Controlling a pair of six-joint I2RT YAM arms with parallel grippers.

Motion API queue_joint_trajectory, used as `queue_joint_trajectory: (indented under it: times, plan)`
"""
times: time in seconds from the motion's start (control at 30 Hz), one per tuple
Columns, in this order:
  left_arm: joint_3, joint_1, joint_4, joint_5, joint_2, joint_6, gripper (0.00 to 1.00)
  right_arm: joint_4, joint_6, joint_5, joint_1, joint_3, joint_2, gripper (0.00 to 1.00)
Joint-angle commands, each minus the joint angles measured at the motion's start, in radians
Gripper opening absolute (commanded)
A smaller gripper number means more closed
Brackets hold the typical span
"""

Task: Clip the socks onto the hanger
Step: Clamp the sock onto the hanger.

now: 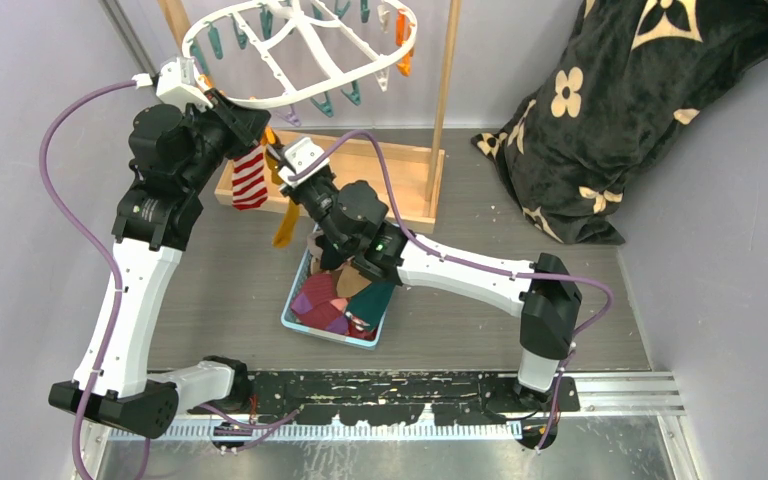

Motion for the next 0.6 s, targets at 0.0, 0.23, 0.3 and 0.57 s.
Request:
queue_joint_trajectory:
  times: [0.0,0.23,0.3,0.57]
  plan:
    - [0.027,-0.003,0.019,-0.019,-0.021,0.0,0.03,0.074,-0.02,0.027,0.011,0.06,0.017,0.01]
    - [0.016,-0.004,0.028,-0.025,-0.025,-0.004,0.03,0.063,-0.02,0.015,0.018,0.067,0.029,0.01]
    - [0.014,-0.004,0.03,-0.025,-0.025,-0.006,0.03,0.065,-0.023,0.015,0.022,0.069,0.033,0.01]
    - [0.017,-0.004,0.032,-0.025,-0.027,-0.007,0.03,0.06,-0.042,0.012,0.024,0.094,0.045,0.01]
